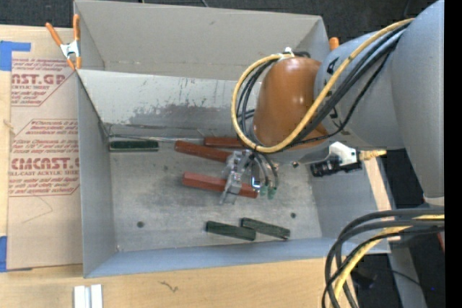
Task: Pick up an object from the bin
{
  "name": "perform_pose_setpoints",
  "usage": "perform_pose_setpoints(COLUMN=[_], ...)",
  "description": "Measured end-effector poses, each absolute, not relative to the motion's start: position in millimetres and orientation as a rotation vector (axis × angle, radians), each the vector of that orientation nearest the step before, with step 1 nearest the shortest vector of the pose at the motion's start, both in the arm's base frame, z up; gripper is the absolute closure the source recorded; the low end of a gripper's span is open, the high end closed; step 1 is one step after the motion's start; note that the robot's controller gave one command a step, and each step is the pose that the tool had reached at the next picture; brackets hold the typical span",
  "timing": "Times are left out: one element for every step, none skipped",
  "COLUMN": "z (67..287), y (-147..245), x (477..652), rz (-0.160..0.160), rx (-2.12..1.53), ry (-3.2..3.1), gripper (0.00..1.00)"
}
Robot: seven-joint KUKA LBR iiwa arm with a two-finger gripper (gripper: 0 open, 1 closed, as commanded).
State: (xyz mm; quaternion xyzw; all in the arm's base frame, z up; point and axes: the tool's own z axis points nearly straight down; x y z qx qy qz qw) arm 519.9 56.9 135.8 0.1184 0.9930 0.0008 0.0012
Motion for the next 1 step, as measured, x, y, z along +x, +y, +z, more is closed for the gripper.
perform_pose_setpoints(z=[154.3], y=[57.6], x=[520.2], rz=[0.002], rx=[0.37], ry=[3.118], gripper=[1.0])
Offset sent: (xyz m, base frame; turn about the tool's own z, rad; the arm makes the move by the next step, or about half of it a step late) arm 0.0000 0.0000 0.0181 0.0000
